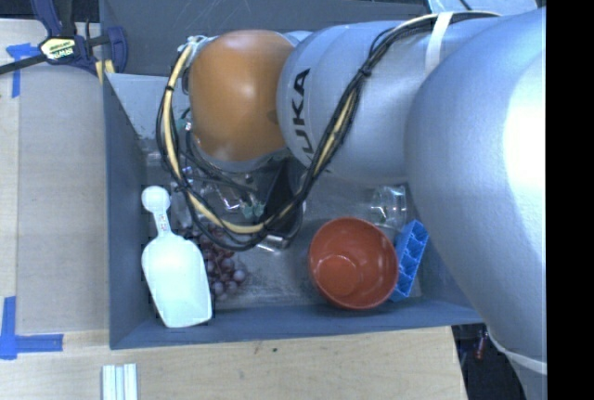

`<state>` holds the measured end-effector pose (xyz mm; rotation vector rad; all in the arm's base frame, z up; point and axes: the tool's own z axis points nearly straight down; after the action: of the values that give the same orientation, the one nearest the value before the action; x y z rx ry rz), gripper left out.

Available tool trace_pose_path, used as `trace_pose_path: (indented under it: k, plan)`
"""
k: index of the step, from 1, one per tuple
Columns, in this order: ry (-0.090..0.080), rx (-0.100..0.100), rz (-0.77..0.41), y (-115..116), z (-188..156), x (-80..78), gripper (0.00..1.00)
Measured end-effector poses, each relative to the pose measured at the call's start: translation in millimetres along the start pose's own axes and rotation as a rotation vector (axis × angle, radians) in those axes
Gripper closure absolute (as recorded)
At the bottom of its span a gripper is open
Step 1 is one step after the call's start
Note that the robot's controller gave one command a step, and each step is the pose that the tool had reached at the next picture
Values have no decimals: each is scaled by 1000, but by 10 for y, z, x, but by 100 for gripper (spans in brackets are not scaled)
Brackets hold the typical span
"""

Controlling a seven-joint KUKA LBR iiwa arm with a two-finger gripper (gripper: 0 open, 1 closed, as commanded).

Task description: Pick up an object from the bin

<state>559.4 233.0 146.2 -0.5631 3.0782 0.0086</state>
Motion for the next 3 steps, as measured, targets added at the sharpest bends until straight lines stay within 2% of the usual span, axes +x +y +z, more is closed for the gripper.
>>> trace_pose_path:
  k: [1, 2, 3]
  plan:
    - [-15, 1, -62, 62, 192, 233, 100]
    - [-16, 2, -260, 85, -218, 129, 100]
    - [-2, -1, -117, 202, -469, 430, 100]
